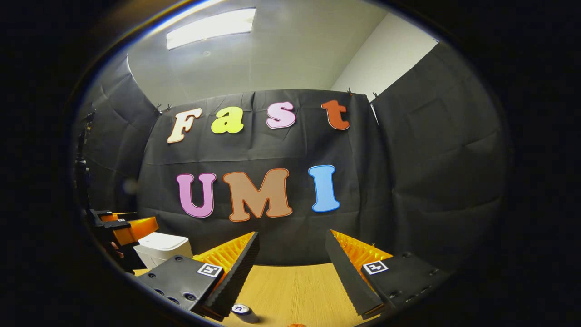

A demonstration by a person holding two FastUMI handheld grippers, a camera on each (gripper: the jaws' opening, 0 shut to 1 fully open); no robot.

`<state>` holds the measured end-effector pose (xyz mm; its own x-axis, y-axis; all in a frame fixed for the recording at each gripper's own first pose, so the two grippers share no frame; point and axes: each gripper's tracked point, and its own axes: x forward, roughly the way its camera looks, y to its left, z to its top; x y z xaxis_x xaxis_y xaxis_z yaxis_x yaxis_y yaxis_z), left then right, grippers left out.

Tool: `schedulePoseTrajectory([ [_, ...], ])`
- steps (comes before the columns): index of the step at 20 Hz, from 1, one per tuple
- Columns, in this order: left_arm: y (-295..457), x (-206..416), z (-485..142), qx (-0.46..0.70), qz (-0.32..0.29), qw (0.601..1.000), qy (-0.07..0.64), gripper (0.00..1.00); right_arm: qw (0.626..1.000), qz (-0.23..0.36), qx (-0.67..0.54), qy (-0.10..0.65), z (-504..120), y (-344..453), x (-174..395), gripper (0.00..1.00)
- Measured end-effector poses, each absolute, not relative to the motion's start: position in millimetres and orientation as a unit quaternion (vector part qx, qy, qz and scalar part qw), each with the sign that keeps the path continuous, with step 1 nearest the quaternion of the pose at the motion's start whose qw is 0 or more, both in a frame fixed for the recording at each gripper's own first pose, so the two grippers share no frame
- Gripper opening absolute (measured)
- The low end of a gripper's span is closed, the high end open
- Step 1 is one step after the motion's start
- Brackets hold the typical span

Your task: Press the lid of the desktop garbage bin to open it, pick up the crumpled paper on the desktop and throw it into the bin, then pick up the pop can on the desktop and drop it into the bin, and finally close the garbage bin lid.

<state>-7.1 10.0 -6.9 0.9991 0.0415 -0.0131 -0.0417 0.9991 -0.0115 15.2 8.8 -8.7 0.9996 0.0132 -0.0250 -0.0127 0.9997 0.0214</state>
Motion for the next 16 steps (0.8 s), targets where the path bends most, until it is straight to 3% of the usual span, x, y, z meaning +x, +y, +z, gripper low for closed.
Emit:
schedulePoseTrajectory([
  [6,15.2,-6.5,-11.4,-0.010,0.025,1.000,0.012,0.93,0.999,0.010,0.015,0.027,-16.4,15.8,22.2,0.99],
  [16,17.5,-6.0,-19.4,-0.012,0.026,0.999,0.025,0.93,0.999,0.005,0.018,0.037,-23.3,15.2,26.7,0.96],
])
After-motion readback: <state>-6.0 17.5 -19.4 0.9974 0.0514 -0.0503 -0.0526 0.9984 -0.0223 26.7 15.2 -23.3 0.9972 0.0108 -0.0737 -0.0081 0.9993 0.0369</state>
